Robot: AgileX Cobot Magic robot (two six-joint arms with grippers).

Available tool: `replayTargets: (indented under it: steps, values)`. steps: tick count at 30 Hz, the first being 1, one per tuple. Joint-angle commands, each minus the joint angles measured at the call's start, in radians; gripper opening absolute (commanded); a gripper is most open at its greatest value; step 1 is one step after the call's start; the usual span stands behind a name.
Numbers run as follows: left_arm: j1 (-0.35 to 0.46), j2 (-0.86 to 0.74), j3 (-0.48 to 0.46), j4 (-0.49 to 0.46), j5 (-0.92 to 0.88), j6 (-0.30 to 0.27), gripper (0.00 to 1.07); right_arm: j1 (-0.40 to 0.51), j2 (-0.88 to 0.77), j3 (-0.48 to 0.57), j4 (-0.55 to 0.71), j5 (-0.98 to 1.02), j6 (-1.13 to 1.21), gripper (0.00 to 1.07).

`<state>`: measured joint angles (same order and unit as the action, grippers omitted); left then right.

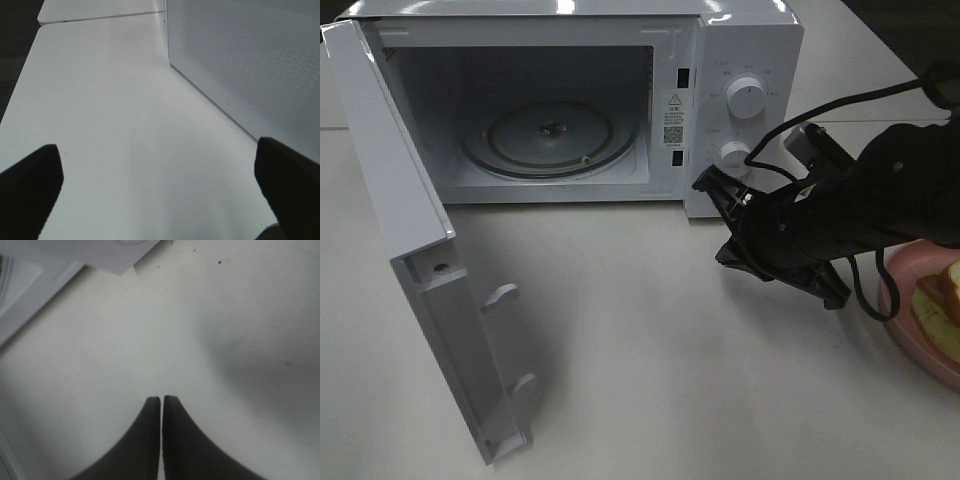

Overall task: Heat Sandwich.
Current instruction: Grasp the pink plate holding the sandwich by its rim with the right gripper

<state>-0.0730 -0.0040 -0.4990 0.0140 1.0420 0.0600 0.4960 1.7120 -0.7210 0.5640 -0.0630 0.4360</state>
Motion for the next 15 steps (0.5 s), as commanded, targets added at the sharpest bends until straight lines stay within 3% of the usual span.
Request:
replayTargets:
  steps: [1,8,15]
  values:
    - [-0.006,-0.028,0.004,0.001,-0.010,0.001,1.01,-0.008,-0.037,0.000,-0.028,0.105,-0.235,0.07]
    - [-0.006,-0.028,0.004,0.001,-0.010,0.001,1.01,-0.008,-0.073,-0.001,-0.098,0.280,-0.475,0.08]
    - [-0.006,-0.028,0.004,0.001,-0.010,0.002,1.01,-0.008,-0.130,-0.001,-0.318,0.490,-0.478,0.10]
